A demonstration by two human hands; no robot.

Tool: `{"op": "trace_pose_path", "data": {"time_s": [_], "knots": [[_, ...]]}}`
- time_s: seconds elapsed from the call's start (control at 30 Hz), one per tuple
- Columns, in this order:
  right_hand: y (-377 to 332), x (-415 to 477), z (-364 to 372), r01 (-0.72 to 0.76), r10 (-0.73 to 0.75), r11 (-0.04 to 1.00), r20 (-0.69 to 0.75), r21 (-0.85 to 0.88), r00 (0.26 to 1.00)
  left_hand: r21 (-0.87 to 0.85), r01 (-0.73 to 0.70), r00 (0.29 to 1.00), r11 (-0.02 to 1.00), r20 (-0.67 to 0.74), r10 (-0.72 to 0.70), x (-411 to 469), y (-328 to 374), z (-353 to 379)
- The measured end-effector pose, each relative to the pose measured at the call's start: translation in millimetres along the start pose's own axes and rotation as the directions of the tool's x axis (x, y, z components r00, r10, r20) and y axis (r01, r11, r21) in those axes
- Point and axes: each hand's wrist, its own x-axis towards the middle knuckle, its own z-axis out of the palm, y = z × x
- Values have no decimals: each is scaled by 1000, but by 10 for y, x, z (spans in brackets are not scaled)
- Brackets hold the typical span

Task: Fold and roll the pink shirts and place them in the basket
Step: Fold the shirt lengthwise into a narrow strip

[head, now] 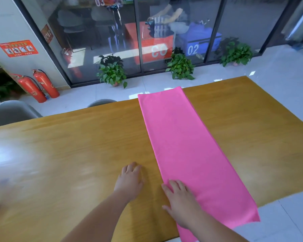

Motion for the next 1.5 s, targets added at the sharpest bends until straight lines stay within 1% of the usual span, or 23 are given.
{"op": "trace_pose_path", "data": {"time_s": [0.2, 0.3, 0.37, 0.43, 0.5, 0.53, 0.63, 0.7, 0.77, 0.87, 1.0, 1.07, 1.1, 1.17, 1.23, 1.3, 1.37, 1.5], "knots": [[-165, 173, -80, -194, 198, 978, -50, 81, 979, 4, -90, 996, 996, -29, 90, 574, -8, -168], [-222, 212, -35, -254, 260, 961, -45, 108, 965, 22, -155, 985, 988, -67, 156, 878, 113, -237], [-243, 221, 29, -269, 274, 959, -42, 91, 961, 80, -245, 963, 966, -91, 252, 1056, 217, -268], [-248, 227, 84, -284, 288, 955, -34, 81, 957, 169, -318, 942, 933, -60, 332, 1190, 278, -267], [-246, 234, 113, -315, 318, 945, -24, 92, 948, 211, -328, 938, 921, -47, 345, 1259, 305, -233], [-249, 248, 118, -336, 340, 936, -19, 108, 940, 189, -313, 942, 931, -65, 329, 1276, 315, -210], [-257, 250, 58, -363, 372, 916, -22, 171, 928, 21, -237, 960, 971, -149, 237, 1264, 359, -173], [-275, 237, -5, -308, 318, 937, -34, 162, 948, -72, -201, 964, 977, -189, 185, 1299, 373, -177], [-289, 231, -69, -246, 252, 961, -26, 127, 967, -115, -176, 966, 978, -211, 149, 1358, 390, -220], [-297, 248, -65, -260, 264, 958, -23, 119, 964, -183, -122, 974, 975, -210, 82, 1457, 452, -308], [-267, 227, -22, -333, 344, 933, -69, 134, 936, -425, -37, 988, 904, -152, -31, 1615, 559, -442], [-213, 199, -93, -386, 402, 907, -72, 166, 913, -499, 5, 988, 867, -131, -81, 1687, 630, -527], [-174, 184, -108, -414, 437, 890, -101, 191, 894, -527, 24, 987, 849, -122, -104, 1733, 656, -562], [-104, 159, -184, -439, 477, 865, -123, 244, 870, -565, 50, 986, 823, -102, -129, 1832, 675, -606], [-60, 147, -294, -430, 461, 866, -73, 256, 885, -577, 77, 987, 813, -72, -145, 1909, 647, -618], [-53, 142, -352, -353, 370, 909, -40, 221, 928, -565, 105, 986, 818, -47, -159, 1919, 580, -620], [-121, 152, -442, -307, 308, 923, 32, 232, 951, -556, 110, 986, 824, -46, -162, 1845, 499, -643], [-353, 174, -447, -224, 223, 951, 32, 212, 974, -544, 115, 983, 831, -59, -174, 1676, 287, -715]]}}
